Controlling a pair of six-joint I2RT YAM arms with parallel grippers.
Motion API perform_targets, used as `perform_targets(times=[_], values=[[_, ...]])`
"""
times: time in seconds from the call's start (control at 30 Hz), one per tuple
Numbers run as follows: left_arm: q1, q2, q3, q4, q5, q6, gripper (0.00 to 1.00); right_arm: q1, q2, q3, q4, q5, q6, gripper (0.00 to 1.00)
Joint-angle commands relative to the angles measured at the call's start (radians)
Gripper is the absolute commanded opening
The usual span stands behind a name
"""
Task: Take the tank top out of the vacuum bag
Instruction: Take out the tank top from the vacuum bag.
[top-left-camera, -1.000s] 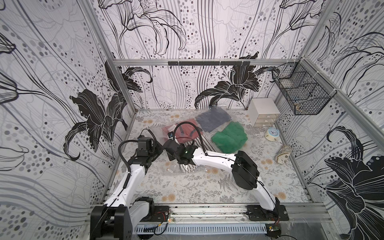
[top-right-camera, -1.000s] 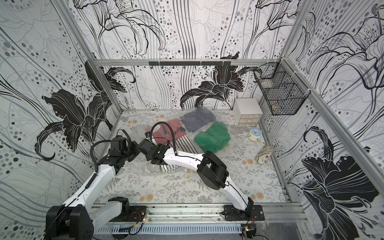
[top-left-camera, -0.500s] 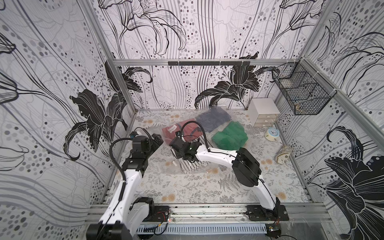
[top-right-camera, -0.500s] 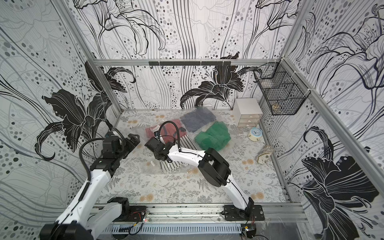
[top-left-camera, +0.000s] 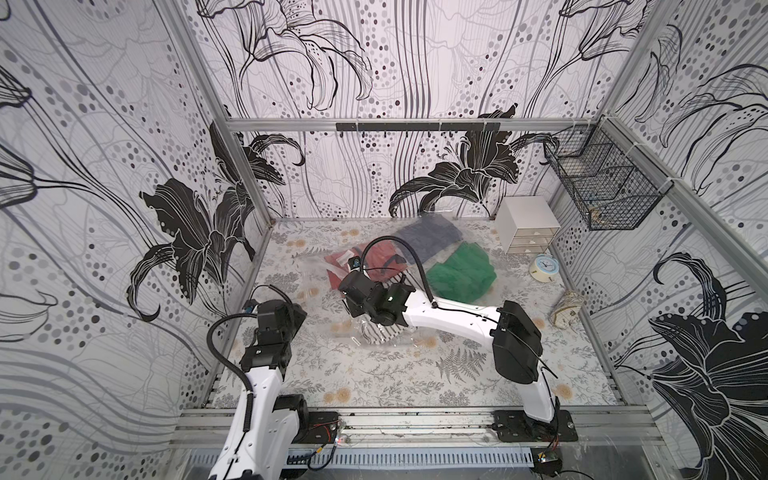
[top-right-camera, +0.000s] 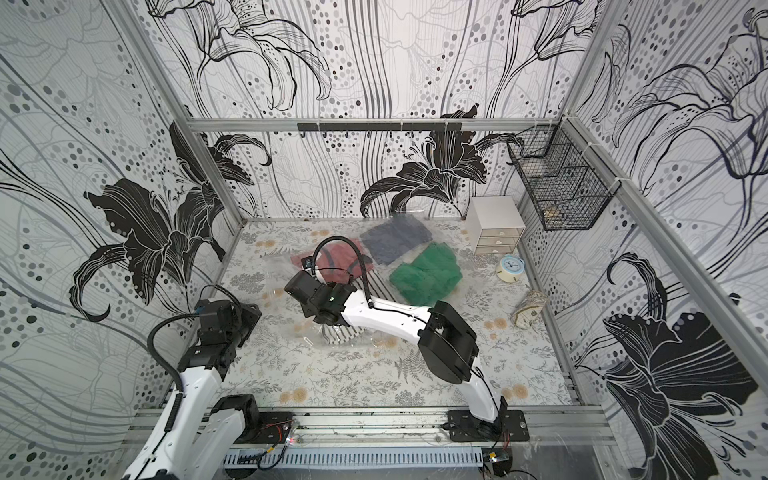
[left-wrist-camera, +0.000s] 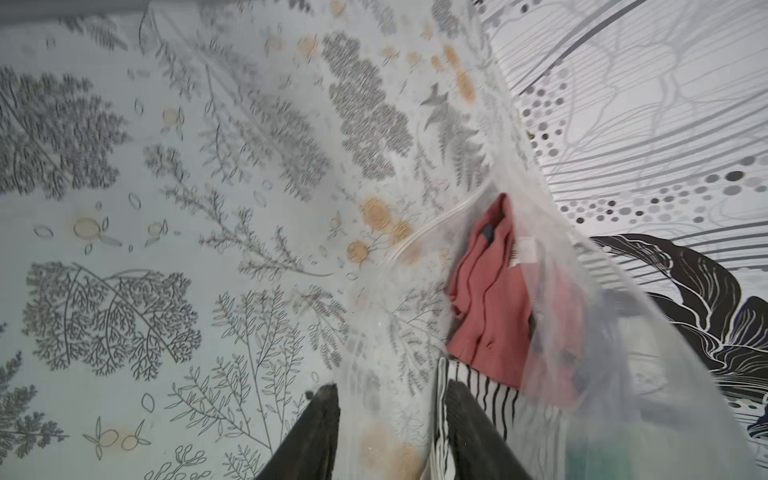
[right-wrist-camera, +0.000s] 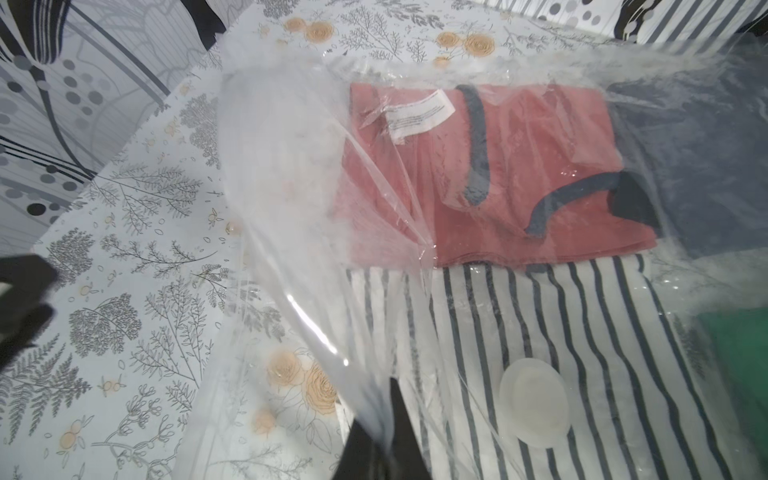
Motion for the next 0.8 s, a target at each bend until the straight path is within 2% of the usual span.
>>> perform_targets(times=[0.0,0.07,0.13,0.3,0.4,0.6,0.77], values=[[0.034,0.097,-0.012,0.274,0.272,-0.035,0.46,-0.002,-0.031,-0.018,0.004,0.034,-0.021,0.0],[0.035,0.161,-0.008,0.345,0.389,-0.019,0.46,-0.001,-0.035,-0.023,0.01,0.038,-0.024,0.0],[0.035,0.171,0.005,0.363,0.452,0.005,0.43,0.0,-0.038,-0.033,0.023,0.033,-0.027,0.0],[0.035,0.095,0.071,0.223,0.436,0.053,0.4,0.009,-0.03,-0.052,0.045,0.024,-0.017,0.0],[0.035,0.162,0.085,0.167,0.465,0.085,0.4,0.015,-0.021,-0.042,0.053,0.018,-0.02,0.0],[0.029,0.334,-0.017,0.45,0.583,0.003,0.44,0.021,-0.013,-0.035,0.054,0.019,-0.033,0.0],[-0.005,0.391,0.007,0.452,0.582,0.034,0.49,0.03,0.005,-0.034,0.062,0.031,-0.042,0.0]])
